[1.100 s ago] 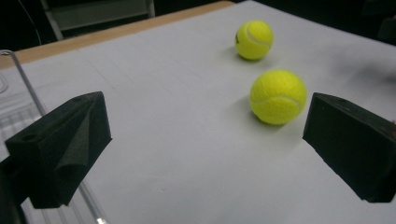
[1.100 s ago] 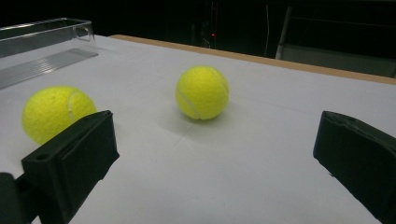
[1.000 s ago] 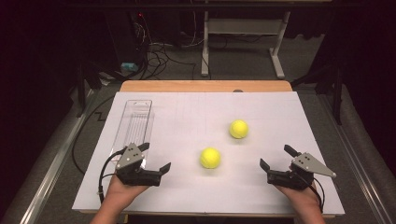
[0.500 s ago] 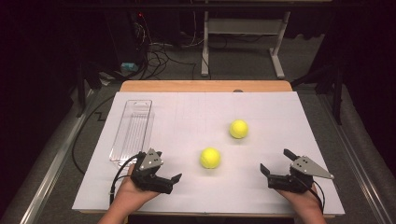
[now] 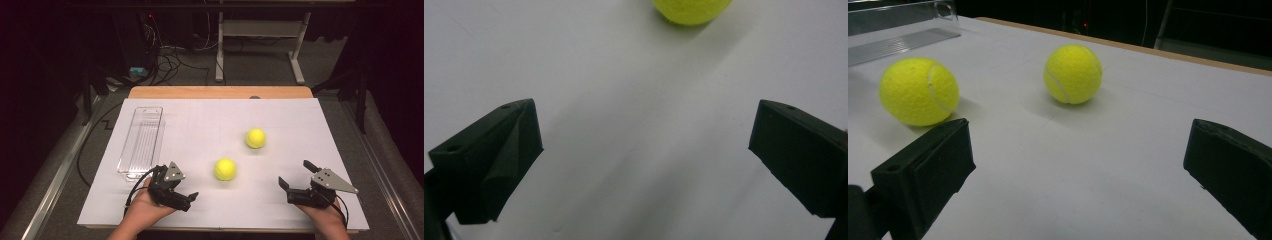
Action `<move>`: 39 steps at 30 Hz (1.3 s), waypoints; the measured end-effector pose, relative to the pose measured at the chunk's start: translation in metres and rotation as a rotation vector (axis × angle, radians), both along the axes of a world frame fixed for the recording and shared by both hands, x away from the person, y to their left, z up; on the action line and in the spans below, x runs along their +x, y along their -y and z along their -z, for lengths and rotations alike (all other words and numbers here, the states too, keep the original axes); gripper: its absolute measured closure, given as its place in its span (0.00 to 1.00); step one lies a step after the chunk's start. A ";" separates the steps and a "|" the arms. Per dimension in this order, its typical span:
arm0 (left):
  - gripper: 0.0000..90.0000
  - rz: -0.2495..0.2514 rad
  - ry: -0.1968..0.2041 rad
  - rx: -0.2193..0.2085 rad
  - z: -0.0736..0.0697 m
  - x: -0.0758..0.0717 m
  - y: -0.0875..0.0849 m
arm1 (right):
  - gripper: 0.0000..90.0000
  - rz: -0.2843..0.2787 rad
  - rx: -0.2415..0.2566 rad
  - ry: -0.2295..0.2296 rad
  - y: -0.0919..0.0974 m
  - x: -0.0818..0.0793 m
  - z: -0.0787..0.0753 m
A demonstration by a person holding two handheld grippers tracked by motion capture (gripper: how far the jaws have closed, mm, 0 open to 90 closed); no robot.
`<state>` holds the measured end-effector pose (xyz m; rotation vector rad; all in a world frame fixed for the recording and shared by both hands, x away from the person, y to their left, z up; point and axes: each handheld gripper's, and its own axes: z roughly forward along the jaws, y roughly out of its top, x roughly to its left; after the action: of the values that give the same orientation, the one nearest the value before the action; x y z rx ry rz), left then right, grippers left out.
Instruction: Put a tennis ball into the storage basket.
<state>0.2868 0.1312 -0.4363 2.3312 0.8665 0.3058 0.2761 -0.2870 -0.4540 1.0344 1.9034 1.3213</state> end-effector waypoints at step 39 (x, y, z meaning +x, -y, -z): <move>0.03 0.160 -0.292 0.352 -0.027 0.047 0.052 | 0.00 -0.035 0.003 -0.013 0.000 -0.007 0.002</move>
<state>0.3336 0.0791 -0.4093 2.8054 0.8046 0.0501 0.2687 -0.2866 -0.4560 1.0178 1.9378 1.3404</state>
